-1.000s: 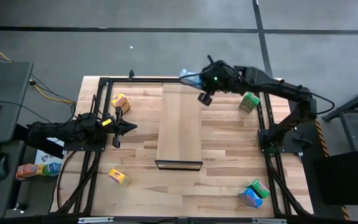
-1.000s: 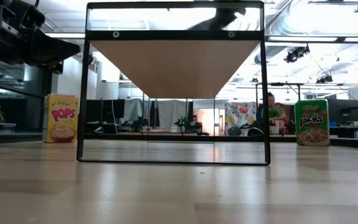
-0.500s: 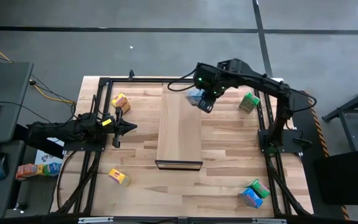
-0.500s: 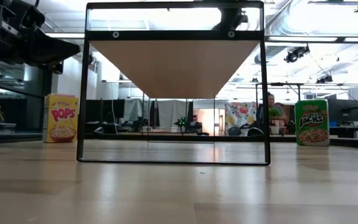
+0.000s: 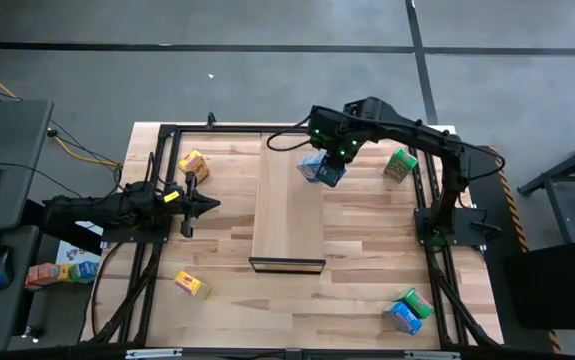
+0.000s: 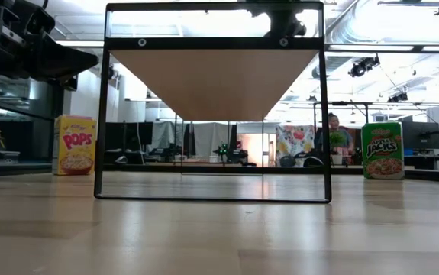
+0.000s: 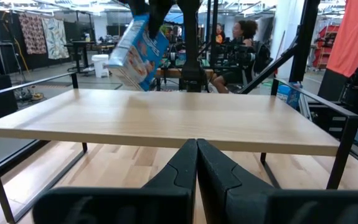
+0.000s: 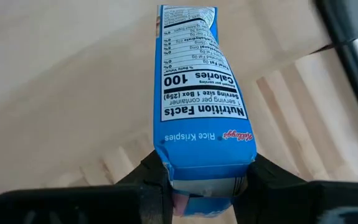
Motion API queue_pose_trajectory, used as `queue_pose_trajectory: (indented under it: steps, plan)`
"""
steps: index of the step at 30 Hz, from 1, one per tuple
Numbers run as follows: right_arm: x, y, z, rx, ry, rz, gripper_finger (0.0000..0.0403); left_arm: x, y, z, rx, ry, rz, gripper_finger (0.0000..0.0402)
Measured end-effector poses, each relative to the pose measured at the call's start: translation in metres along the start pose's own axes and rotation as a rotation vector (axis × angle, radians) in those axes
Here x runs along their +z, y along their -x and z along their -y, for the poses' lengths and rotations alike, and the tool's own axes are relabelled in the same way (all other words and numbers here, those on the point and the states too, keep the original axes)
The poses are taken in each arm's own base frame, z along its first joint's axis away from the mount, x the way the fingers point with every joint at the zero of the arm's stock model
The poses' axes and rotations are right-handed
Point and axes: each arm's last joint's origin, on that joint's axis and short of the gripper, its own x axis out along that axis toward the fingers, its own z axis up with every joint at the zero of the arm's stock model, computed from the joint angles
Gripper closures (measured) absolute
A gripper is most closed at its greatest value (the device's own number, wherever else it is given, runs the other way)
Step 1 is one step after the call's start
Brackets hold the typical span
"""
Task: Stack cereal on shelf
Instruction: Adjust the blue cereal box on the shelf
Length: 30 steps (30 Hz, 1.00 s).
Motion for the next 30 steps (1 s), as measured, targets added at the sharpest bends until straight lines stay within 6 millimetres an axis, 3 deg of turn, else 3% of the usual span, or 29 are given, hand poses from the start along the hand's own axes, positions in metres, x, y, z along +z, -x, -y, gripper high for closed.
queue_pose_trajectory:
  steps: [23, 30]
  plan:
    - [-0.0004, -0.0017, 0.0000, 0.001, 0.094, -0.007, 0.0315, 0.0000, 0.0000, 0.0000, 0.000, 0.000, 0.000, 0.0398]
    - [0.0008, -0.0018, -0.0002, 0.003, 0.111, 0.005, 0.0286, 0.0000, 0.0000, 0.0000, 0.000, 0.000, 0.000, 0.0398]
